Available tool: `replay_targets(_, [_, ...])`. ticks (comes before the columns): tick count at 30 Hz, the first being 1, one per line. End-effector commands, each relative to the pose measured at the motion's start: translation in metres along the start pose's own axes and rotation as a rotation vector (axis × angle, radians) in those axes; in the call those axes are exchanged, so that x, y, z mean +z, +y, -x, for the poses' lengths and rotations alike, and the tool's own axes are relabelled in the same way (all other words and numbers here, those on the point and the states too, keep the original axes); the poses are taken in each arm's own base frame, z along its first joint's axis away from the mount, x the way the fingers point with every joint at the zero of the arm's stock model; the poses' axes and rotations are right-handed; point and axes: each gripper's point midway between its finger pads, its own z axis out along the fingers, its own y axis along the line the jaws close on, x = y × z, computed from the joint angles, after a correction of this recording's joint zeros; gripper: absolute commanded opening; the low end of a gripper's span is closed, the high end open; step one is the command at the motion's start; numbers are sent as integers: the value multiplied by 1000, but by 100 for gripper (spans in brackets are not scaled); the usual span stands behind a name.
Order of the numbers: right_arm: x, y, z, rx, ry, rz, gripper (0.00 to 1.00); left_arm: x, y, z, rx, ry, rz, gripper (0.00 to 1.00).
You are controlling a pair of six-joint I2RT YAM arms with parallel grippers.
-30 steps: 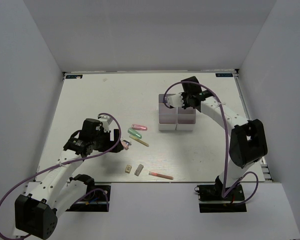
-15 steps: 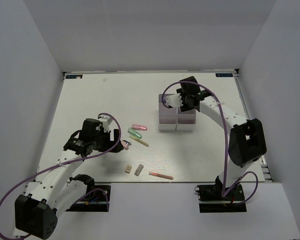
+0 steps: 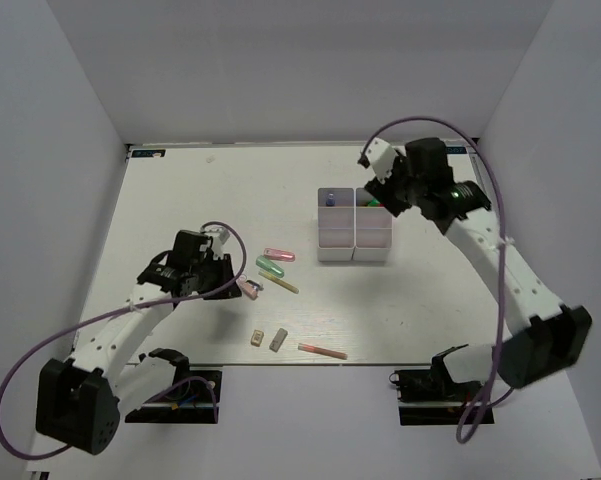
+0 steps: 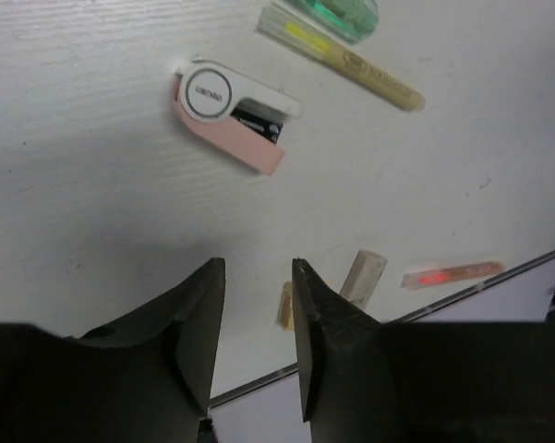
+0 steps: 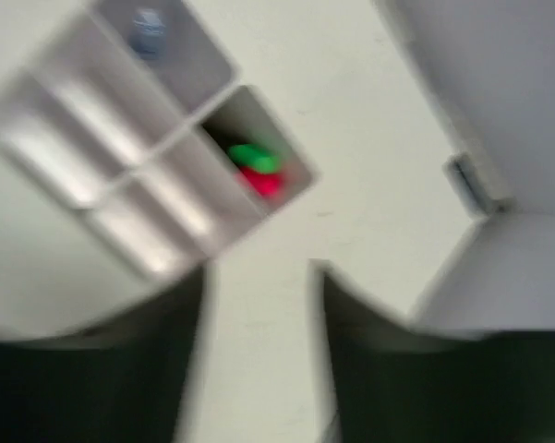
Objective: Sort the stationery into containers
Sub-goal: Place the stationery in the storage box, then pick up the stationery from the center of the board.
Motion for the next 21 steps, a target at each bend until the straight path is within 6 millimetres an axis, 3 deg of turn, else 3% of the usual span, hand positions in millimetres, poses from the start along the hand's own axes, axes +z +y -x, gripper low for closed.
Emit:
replay_targets(1, [-28,104,-11,490,12,383,21,3,-4,31,-123,-38,57,49])
replay_targets(2, [-32,106,-11,523,-5,373,0,8,-1,24,-195,37,119,59])
replay_targets(3, [-30,128,-32,558,47,410,0,4,-5,36,-207,22,150,63])
replay_targets(4, [-33,137,-34,586,46,444,0,3,6,40,-214,4,250,65])
replay_targets(5, [-34,150,-47,589,49,448,29,1,0,39,-276,68,293,69])
replay_targets(6, [-34,154,-51,594,43,451,33,0,2,43,-290,63,332,78])
replay_targets(7, [-32,152,-49,606,11,435,37,6,8,42,-292,74,389,79])
replay_targets(9, [-34,160,-58,614,-28,431,48,8,1,50,-355,55,393,87])
replay_targets(12, [-40,163,-61,618,-55,430,52,18,7,49,-503,72,468,87])
replay_targets(13, [-43,161,-60,620,-62,427,52,22,13,38,-570,131,533,86])
replay_targets(15, [-47,162,-57,620,-89,436,53,27,11,43,-642,129,555,84])
replay_targets(16, [-45,165,-63,628,-80,437,53,31,13,31,-669,179,591,84])
replay_targets(18, [-45,166,-62,630,-103,441,53,36,17,23,-722,183,608,84])
replay_targets(21, [-45,164,-65,640,-111,436,53,49,14,27,-781,153,571,84])
